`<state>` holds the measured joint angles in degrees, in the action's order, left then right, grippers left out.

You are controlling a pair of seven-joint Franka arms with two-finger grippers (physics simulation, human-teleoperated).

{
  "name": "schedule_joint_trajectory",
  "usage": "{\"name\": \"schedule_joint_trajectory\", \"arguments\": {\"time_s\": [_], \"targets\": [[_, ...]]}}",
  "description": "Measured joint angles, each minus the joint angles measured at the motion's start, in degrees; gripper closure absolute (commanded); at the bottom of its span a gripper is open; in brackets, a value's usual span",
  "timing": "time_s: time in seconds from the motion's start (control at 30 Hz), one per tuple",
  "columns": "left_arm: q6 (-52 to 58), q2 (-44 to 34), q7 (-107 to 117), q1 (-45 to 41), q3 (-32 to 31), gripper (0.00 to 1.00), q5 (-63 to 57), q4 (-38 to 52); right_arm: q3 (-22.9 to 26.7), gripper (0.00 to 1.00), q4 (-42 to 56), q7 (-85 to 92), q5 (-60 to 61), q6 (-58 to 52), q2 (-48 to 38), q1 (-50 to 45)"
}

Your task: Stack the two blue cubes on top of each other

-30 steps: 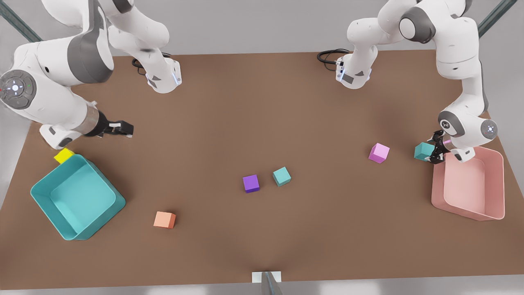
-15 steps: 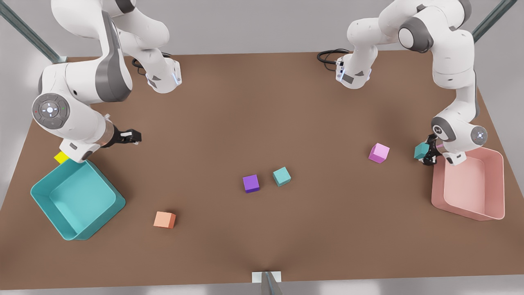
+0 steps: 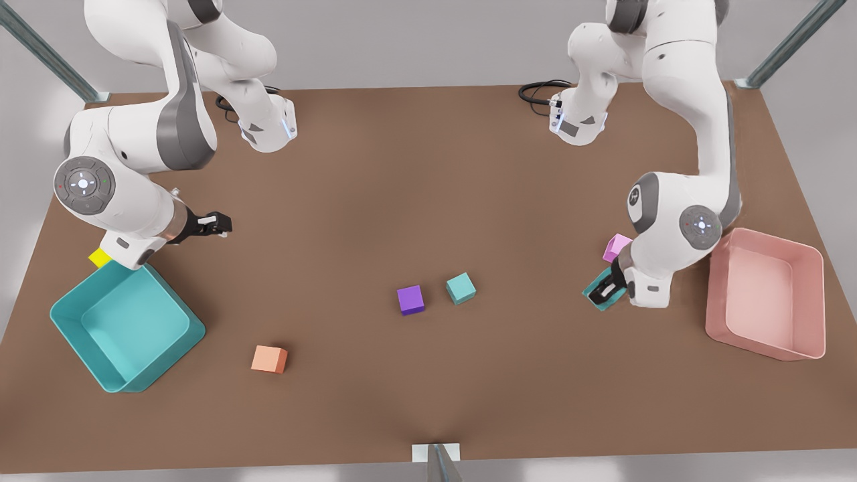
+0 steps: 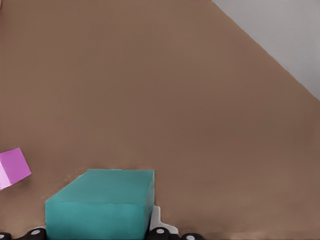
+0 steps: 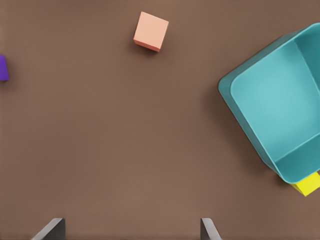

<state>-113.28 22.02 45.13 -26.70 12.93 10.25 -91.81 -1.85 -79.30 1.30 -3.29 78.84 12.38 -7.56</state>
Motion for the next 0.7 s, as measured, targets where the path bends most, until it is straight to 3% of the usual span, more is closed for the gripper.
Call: {"name": "schedule_joint_trajectory", "arguments": {"time_s": [0.07, 0.2, 0.37, 0.7], "targets": [[3.5, 5.8, 1.6, -4.7, -1.9, 0.48, -0.4, 6.2, 0.0, 0.0, 0.0, 0.3, 0.0, 0.0, 0.1, 0.0], [6.7, 14.7, 4.1, -6.0, -8.6, 0.48, -1.0, 13.3, 0.0, 0.0, 0.2, 0.7, -0.1, 0.1, 0.5, 0.0], [6.8, 17.8, 6.2, -6.7, -14.3, 0.48, -2.2, 13.8, 0.0, 0.0, 0.2, 1.1, -0.1, 0.1, 0.8, 0.0], [0.7, 21.1, 9.0, -6.8, -15.0, 0.47, -2.6, 14.1, 0.1, 0.0, 0.2, 1.6, 0.0, 0.1, 0.9, 0.0]]}}
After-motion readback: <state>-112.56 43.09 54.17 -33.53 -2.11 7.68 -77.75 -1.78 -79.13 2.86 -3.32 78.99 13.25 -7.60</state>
